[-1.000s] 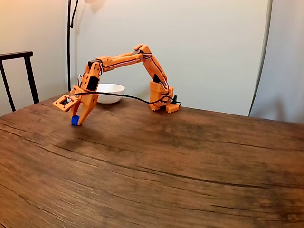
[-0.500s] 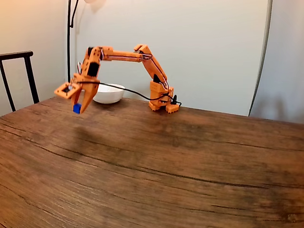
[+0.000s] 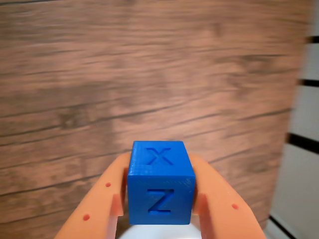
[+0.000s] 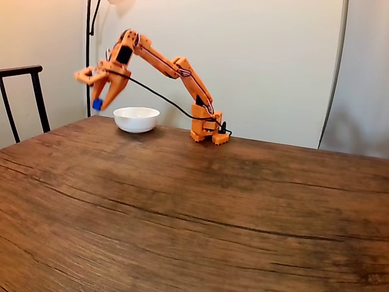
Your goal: Grasp the cube and drop it in the bowl
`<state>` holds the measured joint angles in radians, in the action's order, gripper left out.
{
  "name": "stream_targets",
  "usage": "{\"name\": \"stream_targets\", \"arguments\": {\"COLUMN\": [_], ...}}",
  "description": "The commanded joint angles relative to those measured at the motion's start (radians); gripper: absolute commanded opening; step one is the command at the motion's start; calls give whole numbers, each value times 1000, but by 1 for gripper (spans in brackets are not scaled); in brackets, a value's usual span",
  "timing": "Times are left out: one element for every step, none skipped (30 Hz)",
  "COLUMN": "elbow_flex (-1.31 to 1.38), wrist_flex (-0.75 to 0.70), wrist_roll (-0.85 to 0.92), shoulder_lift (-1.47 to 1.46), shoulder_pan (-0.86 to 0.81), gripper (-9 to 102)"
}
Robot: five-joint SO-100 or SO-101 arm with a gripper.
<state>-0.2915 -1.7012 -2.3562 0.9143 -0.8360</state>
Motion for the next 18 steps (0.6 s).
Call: {"name": "stream_targets", "arguments": {"elbow_flex": [71,69,61,48,32,14,-8,-32,-54,-77,-103,-127,-153,-183,-218,-256,-301,-345], "wrist_flex": [-60,-60,-60,-60,-60,-60,-60,-60,-60,-60,-60,-60,-60,-60,-60,-60,-60,-60], "wrist_roll": [-9,-8,-8,-8,-6,-5,-5,-5,-5,-5,-5,-5,-6,-6,-11,-14,-15,-17], "shoulder_lift": [100,109,117,127,138,152,164,178,193,210,230,255,282,310,341,373,405,436], "shoulder_pan": [-41,-55,-67,-81,-94,-103,-112,-123,-133,-143,-153,-167,-181,-195,-207,-221,-236,-249], "gripper": [5,5,5,5,5,5,5,5,5,5,5,5,5,5,5,5,5,5]}}
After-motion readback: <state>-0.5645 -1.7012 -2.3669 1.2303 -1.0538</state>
